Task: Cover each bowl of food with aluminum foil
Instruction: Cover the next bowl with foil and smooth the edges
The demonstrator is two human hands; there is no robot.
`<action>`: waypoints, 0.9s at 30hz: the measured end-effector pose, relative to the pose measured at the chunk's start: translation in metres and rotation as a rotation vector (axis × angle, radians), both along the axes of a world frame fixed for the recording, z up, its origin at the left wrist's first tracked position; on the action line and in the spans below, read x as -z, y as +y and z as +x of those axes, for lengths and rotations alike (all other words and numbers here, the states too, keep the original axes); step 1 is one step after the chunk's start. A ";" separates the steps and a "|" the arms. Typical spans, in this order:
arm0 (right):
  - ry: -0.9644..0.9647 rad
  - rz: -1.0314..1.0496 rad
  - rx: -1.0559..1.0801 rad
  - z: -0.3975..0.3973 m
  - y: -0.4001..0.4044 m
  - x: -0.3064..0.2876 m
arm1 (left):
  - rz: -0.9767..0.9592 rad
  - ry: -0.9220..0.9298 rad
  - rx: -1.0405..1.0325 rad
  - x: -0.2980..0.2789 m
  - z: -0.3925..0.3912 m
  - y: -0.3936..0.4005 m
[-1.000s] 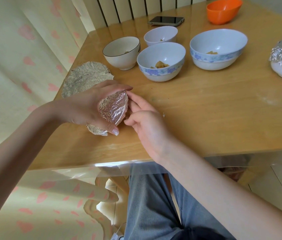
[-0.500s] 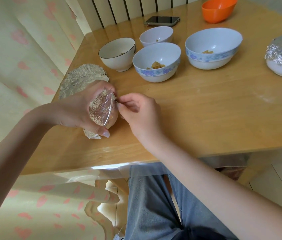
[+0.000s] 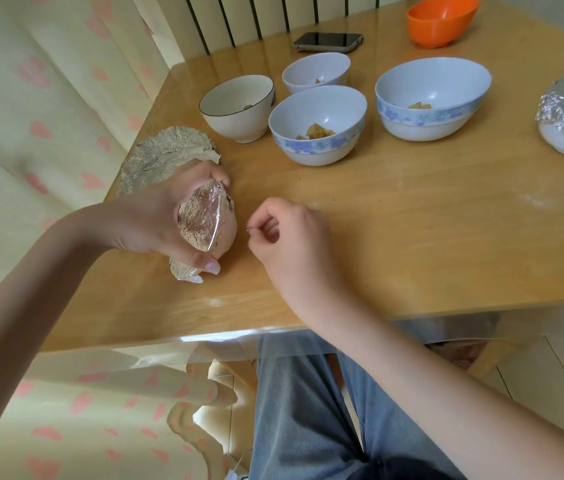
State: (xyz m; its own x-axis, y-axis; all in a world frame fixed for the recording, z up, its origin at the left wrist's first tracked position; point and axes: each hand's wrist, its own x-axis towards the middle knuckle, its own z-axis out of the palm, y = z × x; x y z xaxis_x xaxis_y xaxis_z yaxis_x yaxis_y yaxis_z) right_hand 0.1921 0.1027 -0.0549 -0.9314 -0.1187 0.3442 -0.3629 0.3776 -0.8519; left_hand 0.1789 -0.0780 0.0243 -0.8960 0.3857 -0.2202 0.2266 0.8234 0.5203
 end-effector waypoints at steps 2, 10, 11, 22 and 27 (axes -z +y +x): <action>0.013 0.159 0.000 -0.009 0.013 -0.004 | -0.014 -0.028 0.000 -0.001 -0.001 0.002; -0.267 -0.192 -0.205 0.022 0.005 -0.024 | -0.116 -0.026 0.052 -0.003 -0.007 0.011; -0.289 -0.208 -0.228 0.027 0.001 -0.022 | -0.129 -0.019 0.055 -0.003 -0.007 0.012; -0.499 -0.271 -0.494 0.047 -0.008 -0.024 | -0.181 -0.039 0.047 -0.008 -0.008 0.015; -0.621 -0.548 -0.475 0.028 0.007 -0.025 | -0.213 -0.064 0.004 -0.011 -0.007 0.019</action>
